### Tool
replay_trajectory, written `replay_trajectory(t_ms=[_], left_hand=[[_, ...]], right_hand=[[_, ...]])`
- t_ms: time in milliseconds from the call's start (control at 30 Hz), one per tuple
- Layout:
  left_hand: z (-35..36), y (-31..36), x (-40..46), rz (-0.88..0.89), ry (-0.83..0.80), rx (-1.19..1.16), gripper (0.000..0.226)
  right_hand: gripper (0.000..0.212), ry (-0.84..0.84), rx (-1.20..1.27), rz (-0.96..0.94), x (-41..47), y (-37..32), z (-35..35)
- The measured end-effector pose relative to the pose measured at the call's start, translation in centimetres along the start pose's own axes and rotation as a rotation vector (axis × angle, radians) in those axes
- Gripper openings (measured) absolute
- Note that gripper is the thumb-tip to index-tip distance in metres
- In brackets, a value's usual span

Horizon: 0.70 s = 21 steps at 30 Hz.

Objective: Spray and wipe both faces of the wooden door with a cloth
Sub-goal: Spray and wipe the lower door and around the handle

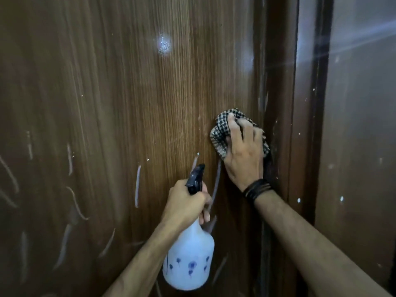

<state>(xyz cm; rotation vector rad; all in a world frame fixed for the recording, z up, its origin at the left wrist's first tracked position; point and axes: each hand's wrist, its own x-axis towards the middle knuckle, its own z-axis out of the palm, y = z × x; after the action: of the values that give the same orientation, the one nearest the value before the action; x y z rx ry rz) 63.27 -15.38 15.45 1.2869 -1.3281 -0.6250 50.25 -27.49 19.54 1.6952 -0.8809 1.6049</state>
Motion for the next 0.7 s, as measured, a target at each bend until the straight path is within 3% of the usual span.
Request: replay_trajectory(t_ms=[400, 700], left_hand=[[0.0, -0.4, -3.0, -0.074, 0.110, 0.011, 0.016], [0.2, -1.4, -2.7, -0.074, 0.095, -0.002, 0.018]], right_hand=[[0.077, -0.176, -0.095, -0.274, -12.2, 0.9, 0.7], [0.051, -0.082, 0.030, -0.213, -4.1, 0.2, 1.1]])
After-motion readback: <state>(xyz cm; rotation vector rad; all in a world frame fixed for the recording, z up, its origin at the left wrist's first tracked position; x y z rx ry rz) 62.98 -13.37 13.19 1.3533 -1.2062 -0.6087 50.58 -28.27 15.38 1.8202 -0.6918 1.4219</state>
